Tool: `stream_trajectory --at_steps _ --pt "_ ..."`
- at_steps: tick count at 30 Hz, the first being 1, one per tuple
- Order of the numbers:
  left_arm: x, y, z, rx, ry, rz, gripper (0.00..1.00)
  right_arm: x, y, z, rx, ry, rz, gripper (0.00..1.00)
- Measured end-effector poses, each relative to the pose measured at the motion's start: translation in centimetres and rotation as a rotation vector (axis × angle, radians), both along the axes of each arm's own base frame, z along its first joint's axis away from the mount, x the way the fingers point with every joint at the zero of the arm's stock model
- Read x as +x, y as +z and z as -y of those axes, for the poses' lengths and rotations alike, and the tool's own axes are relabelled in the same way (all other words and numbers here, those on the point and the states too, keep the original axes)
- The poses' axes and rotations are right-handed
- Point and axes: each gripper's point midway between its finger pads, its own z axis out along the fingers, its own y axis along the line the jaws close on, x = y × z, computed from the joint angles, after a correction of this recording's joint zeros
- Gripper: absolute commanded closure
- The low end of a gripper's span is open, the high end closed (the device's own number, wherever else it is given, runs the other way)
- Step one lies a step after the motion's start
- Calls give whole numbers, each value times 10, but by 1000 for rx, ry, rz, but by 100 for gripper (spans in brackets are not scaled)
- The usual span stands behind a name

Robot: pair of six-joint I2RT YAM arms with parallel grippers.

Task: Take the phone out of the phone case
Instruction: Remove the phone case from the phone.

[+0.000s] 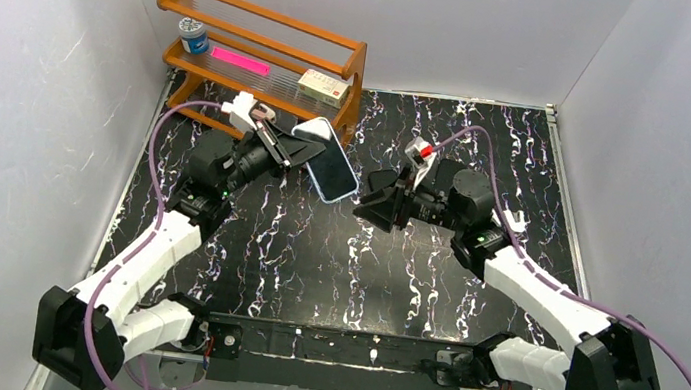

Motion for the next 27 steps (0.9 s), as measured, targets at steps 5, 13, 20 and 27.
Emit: stream_trajectory --at_steps 5,13,20,27 --pt "-5 5 9 133 -102 107 100 -12 3 5 -56 65 31 38" --pt "-24 8 25 194 -289 235 100 -22 14 -1 -90 197 62 32" --pt "-35 15 31 184 -377 298 100 -31 11 -3 -96 277 54 43" --pt "-45 27 34 158 -434 352 100 -40 15 -2 -87 333 76 52"
